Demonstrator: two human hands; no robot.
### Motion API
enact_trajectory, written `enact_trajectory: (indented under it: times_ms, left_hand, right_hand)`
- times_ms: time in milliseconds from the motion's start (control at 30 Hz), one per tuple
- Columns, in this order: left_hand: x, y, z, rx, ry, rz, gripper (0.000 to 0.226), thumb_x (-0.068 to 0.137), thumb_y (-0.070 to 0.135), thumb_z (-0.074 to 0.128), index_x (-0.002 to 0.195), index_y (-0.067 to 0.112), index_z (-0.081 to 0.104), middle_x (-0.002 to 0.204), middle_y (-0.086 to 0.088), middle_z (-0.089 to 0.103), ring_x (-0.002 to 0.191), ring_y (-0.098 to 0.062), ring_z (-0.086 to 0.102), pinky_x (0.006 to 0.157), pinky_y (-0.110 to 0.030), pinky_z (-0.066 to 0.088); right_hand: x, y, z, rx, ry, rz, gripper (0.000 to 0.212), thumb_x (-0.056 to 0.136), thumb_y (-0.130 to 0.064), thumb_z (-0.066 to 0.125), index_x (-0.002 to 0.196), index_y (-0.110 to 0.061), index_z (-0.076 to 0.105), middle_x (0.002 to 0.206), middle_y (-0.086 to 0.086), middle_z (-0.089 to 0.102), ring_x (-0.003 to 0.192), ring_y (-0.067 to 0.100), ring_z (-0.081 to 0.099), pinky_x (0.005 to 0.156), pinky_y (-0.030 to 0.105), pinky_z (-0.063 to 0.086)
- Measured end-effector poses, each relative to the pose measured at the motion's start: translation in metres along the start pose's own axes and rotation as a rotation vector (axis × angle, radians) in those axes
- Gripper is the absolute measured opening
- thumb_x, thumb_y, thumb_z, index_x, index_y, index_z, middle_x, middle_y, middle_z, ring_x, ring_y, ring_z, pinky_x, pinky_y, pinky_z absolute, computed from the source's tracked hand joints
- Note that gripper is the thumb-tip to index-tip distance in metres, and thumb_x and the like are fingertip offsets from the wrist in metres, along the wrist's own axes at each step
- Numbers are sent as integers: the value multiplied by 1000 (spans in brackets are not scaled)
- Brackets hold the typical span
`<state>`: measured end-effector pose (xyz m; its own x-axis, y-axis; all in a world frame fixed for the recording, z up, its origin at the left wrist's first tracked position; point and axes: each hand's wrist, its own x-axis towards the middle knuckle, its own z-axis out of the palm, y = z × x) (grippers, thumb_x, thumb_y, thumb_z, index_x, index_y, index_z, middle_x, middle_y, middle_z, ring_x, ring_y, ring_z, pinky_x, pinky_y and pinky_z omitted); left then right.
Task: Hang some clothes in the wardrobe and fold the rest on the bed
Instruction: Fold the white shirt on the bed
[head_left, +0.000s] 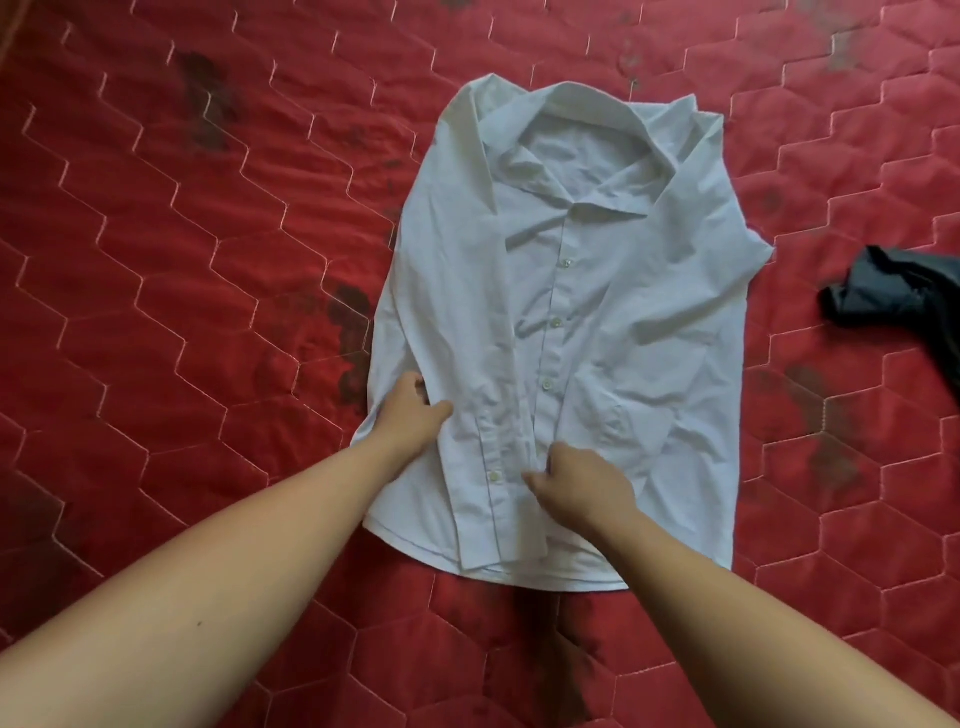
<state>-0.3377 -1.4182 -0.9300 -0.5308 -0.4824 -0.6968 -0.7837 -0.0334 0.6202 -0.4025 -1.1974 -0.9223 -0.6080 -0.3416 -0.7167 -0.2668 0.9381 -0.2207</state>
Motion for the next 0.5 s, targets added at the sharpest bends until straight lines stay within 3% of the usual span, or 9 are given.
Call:
enact_trajectory:
  times_ms: [100, 233, 400, 500]
  left_hand:
    - [25, 26, -6, -94, 82, 20, 32, 90, 22, 65, 115, 27, 45, 103, 8, 63, 90, -10, 63, 68, -25, 48]
    - [60, 62, -15, -354, 119, 11, 41, 90, 5, 62, 129, 11, 49, 117, -7, 67, 103, -25, 68, 89, -42, 58]
    - [102, 100, -32, -700, 117, -67, 54, 90, -1, 61, 140, 13, 45, 131, -12, 59, 119, -29, 60, 105, -47, 50]
    - [116, 113, -48, -796, 151, -36, 68, 90, -13, 51, 148, 18, 33, 143, -11, 49, 126, -29, 53, 109, -48, 46]
  right_hand:
    - [25, -11, -19, 93, 105, -127, 26, 95, -37, 52, 115, -20, 49, 109, 8, 62, 97, 32, 59, 75, 39, 46]
    - [64, -37, -43, 118, 185, -263, 47, 95, -26, 58, 138, -27, 40, 113, 12, 54, 99, 32, 57, 81, 39, 48]
    - [111, -79, -76, 319, 242, -255, 44, 85, -3, 50, 122, -24, 40, 77, 7, 54, 72, 27, 56, 59, 37, 42]
    - [122, -85, -81, 170, 134, -254, 41, 83, 2, 43, 117, -22, 47, 82, 5, 54, 78, 29, 57, 59, 36, 39]
